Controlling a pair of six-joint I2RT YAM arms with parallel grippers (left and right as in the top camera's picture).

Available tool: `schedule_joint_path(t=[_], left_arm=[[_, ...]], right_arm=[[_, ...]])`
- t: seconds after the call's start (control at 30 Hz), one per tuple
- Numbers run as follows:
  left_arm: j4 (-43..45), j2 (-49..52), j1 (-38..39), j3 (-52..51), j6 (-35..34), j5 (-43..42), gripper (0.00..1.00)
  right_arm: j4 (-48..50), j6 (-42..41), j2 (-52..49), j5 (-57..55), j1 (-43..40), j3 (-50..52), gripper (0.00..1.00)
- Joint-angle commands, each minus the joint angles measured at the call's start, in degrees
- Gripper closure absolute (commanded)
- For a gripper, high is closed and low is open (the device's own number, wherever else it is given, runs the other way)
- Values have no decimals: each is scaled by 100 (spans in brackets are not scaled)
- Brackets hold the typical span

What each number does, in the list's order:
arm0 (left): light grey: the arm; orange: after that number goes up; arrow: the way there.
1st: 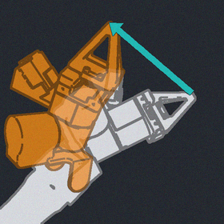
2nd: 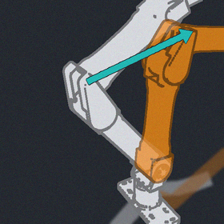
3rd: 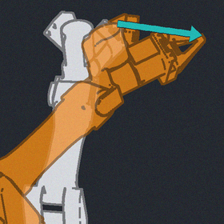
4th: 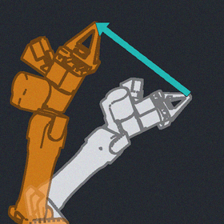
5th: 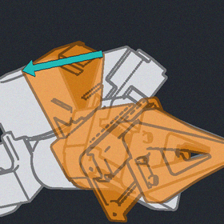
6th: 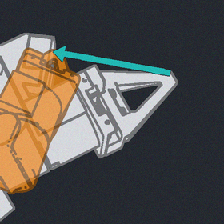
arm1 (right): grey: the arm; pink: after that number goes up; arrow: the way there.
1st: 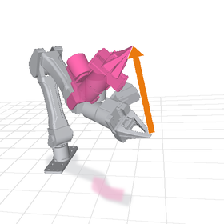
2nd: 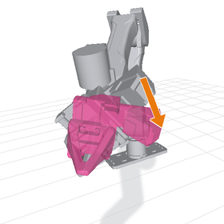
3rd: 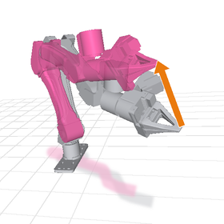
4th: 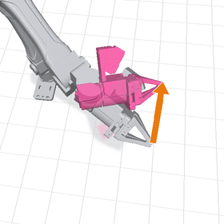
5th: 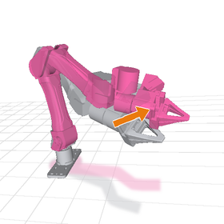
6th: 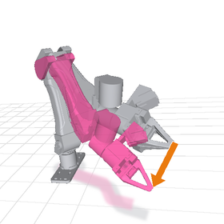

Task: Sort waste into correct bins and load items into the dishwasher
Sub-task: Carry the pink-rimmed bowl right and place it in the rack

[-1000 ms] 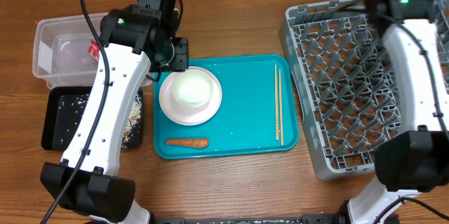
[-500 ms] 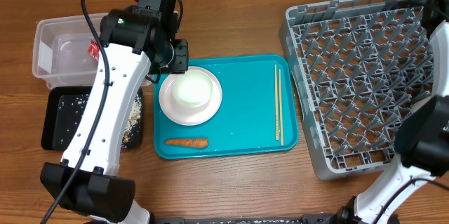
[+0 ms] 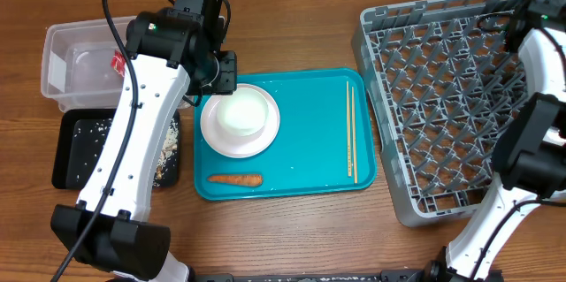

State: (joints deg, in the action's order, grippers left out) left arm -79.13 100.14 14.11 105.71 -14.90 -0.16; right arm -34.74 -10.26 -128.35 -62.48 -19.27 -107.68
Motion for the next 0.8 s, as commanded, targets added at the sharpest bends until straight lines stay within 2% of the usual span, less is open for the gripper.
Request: schedule_joint_path(t=[0.0,0.27,0.33,0.37,0.47,0.53,0.6,0.77], left_arm=[[-9,-11,-44,42,-59,15,62],[-9,-11,-44,42,-57,15,62],[-9,-11,-44,42,-57,15,62],[-9,-11,-44,42,-57,15,62],[-9,-11,-44,42,-57,15,62],[-9,-11,-44,42,-57,15,62],[-4,-11,-44,42,-57,15,62],[17,-11,-44,42,-57,17,62]], right_arm=[[-251,-658,-79,260,160,85,96],[-968,-656,-79,553,549,85,96],[-1134,-656,-79,793,597,85,93],[-1185,-656,-79,857,608,85,87],[-1373,-986,-74,905,619,83,46],[-1502,-1263,-28,914,619,83,30],[-1550,-1270,70,1102,619,83,24],[-1554,-1246,553,1604,619,79,22]])
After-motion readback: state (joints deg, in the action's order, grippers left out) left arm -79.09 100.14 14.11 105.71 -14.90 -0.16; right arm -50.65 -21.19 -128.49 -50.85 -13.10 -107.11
